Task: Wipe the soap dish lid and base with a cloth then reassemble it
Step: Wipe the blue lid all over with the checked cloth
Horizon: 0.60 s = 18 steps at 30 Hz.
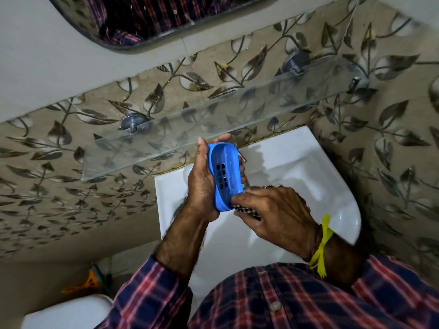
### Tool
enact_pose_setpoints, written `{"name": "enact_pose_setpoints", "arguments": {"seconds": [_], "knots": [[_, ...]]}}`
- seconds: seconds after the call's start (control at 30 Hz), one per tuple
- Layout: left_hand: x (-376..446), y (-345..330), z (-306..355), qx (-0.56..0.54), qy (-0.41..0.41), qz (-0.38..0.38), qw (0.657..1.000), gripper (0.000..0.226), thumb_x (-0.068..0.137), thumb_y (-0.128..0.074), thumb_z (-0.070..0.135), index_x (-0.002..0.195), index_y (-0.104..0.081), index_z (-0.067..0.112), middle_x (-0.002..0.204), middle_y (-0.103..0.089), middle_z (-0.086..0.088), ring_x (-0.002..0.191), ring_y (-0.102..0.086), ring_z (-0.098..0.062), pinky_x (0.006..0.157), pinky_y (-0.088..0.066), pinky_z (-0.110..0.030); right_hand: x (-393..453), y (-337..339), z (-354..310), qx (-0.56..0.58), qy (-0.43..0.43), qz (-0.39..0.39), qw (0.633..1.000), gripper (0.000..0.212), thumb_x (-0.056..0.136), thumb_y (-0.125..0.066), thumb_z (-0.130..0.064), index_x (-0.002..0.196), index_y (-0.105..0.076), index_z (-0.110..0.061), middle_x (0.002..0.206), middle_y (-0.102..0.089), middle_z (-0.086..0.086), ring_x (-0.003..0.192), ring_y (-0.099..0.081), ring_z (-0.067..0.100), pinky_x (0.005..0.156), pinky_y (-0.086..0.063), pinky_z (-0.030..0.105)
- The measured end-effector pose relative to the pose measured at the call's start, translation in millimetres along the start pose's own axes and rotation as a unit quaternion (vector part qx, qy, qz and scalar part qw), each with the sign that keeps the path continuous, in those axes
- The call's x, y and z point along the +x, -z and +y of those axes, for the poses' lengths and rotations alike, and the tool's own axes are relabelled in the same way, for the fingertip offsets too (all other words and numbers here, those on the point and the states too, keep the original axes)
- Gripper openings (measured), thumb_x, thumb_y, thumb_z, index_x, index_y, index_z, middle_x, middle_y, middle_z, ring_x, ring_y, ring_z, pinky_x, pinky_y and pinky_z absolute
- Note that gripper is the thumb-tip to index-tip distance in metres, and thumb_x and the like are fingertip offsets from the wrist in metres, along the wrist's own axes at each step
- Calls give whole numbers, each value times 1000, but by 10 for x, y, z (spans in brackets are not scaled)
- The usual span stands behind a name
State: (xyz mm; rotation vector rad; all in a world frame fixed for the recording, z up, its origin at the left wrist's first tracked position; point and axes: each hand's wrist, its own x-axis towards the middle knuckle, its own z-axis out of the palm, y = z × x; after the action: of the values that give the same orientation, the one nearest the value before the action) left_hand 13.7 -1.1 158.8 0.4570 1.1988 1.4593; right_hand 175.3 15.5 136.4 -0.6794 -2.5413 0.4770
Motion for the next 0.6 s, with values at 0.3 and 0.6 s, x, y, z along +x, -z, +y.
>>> {"name": "enact_pose_setpoints", "arguments": {"seconds": [0.3, 0.6], "knots": [[-28, 61, 86, -64, 33, -15, 997, 60, 99, -33, 66, 108, -71, 21, 76, -68, -11, 60, -63, -25, 59, -55, -32, 10, -95, 79, 19, 47, 36, 998, 21, 82, -74, -18, 102, -73, -21, 85, -71, -1, 65, -65, 28, 52, -50, 35], [69, 97, 132, -10, 115, 50, 992, 86, 90, -30, 81, 118, -69, 10, 111, -67, -23, 100, -62, -39, 93, -53, -46, 53, -78, 66, 108, -22, 38, 993, 17, 80, -79, -29, 95, -71, -24, 90, -73, -5, 72, -68, 24, 58, -54, 34]]}}
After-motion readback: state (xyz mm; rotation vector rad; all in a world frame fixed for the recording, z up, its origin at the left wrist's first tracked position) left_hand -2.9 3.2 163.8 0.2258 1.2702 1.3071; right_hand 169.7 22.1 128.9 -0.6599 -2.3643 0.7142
